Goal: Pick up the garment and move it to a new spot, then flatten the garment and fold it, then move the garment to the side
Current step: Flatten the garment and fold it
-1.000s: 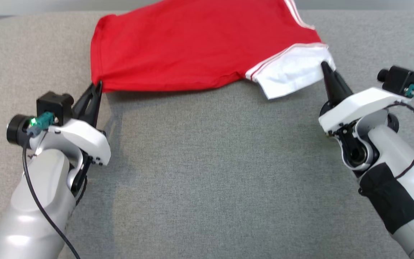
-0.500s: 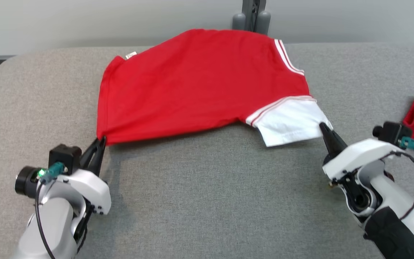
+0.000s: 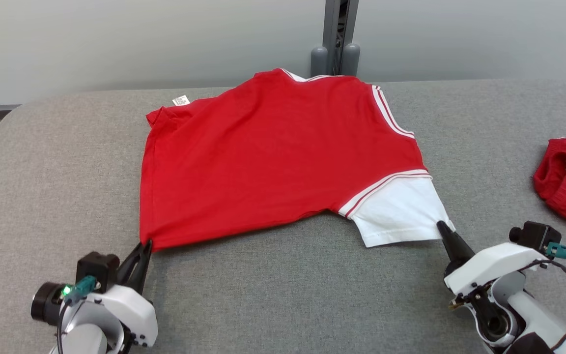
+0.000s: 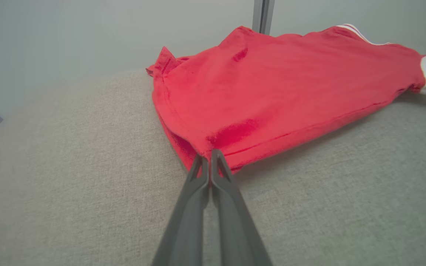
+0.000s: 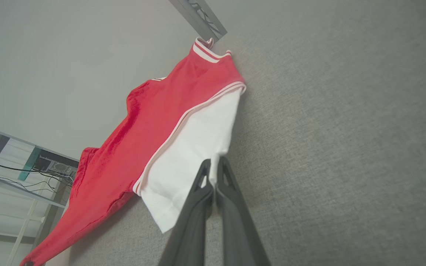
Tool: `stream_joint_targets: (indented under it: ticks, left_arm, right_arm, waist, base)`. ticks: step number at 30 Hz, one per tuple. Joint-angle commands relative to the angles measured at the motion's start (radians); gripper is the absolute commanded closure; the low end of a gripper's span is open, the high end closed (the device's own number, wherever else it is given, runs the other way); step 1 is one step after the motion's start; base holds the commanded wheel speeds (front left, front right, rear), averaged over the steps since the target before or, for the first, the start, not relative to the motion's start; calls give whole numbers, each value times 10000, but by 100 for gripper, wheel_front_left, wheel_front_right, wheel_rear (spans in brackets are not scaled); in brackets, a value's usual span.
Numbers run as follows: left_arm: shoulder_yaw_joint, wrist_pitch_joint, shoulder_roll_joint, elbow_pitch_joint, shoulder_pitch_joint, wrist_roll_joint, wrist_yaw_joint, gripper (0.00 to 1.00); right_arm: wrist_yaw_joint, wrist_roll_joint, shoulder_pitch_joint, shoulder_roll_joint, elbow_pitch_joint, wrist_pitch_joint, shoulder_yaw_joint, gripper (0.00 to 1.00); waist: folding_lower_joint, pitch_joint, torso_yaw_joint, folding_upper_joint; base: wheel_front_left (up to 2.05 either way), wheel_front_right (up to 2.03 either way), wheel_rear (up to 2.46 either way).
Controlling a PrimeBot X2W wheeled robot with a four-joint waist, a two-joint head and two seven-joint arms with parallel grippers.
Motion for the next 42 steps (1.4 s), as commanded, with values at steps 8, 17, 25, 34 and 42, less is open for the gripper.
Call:
stream_joint_targets:
  ticks: [8, 17, 25, 34, 42]
  left_arm:
    - [893, -42, -205, -335, 855, 201, 58, 100]
    - [2010, -43, -538, -1239, 1866, 626, 143, 100]
    - [2299, -43, -740, -1998, 2315, 1087, 55, 100]
    - [1737, -43, -741, -1634, 2643, 1391, -13, 100]
    - [1485, -43, -880, -1061, 2967, 1142, -8, 100]
  right_arm:
    - [7, -307, 649, -157, -499, -115, 180, 100]
    - [7, -544, 1620, -226, -1055, 71, 5, 100]
    - [7, -509, 2037, -277, -1887, 245, -628, 100]
    - [7, -378, 2483, -218, -2195, 1004, -1514, 100]
    - [7, -451, 3019, -217, -2544, 2072, -2215, 100]
  waist:
    - [-1, -201, 12, -1]
    - [-1, -686, 238, -1]
    - [-1, -869, 296, -1]
    - [-1, -810, 281, -1]
    - [-1, -788, 349, -1]
  base:
    - [0, 0, 0]
    - [0, 0, 0]
    - [0, 0, 0]
    - [0, 0, 0]
    - [0, 0, 0]
